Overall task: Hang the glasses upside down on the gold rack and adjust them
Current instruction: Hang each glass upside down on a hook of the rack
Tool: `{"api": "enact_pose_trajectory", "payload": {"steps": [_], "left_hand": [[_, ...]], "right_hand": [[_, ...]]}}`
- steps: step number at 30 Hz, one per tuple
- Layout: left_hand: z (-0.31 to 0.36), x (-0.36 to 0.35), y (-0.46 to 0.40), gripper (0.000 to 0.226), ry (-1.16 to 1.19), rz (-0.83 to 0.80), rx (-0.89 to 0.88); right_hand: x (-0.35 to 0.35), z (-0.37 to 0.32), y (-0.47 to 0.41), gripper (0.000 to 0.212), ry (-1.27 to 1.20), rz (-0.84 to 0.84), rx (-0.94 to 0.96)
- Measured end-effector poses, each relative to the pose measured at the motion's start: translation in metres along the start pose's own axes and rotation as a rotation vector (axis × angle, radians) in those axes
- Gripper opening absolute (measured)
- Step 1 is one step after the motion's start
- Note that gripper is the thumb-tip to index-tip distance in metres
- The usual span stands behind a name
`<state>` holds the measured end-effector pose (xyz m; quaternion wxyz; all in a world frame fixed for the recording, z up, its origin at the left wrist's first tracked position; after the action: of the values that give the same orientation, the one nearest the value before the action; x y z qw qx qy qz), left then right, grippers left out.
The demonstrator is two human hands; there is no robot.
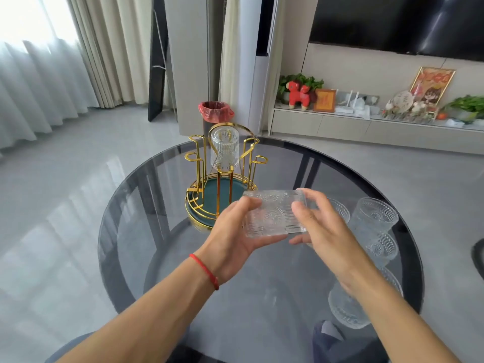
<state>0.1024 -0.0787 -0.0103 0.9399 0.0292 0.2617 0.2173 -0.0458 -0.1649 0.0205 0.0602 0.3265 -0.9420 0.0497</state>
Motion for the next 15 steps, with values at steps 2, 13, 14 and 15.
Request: {"api": "enact_pose_trajectory", "payload": {"steps": [2, 13, 14, 15], "left_hand": [[0.004, 0.004, -0.003, 0.055, -0.068, 0.008, -0.04], [-0.003, 0.064, -0.007, 0.06, -1.677, 0.161, -0.483], [-0.006, 0.066, -0.007, 0.056, -1.746, 0.177, -0.47], [-0.009, 0.067, -0.007, 0.055, -1.817, 0.183, -0.461]], "right_hand": [[-0.001, -0.002, -0.006, 0.034, -0.119, 0.03, 0.004], [0.032, -0.055, -0.043, 0.044, -0.055, 0.215, 0.185], [0.034, -0.062, -0.049, 0.044, -0.095, 0.239, 0.187], [0.036, -0.07, -0.056, 0.043, -0.128, 0.271, 0.194]]}}
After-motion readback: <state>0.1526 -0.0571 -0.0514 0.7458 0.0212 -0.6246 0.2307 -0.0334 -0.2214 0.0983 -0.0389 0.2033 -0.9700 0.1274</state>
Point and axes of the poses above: each hand's wrist, its own y-axis away from the middle knuckle, its own x-axis out of the back of the hand, z = x × y, the point moved 3 cm from there along -y, towards the middle knuckle, and after that the axes turned 12 degrees about -y, right-handed, at the moved point
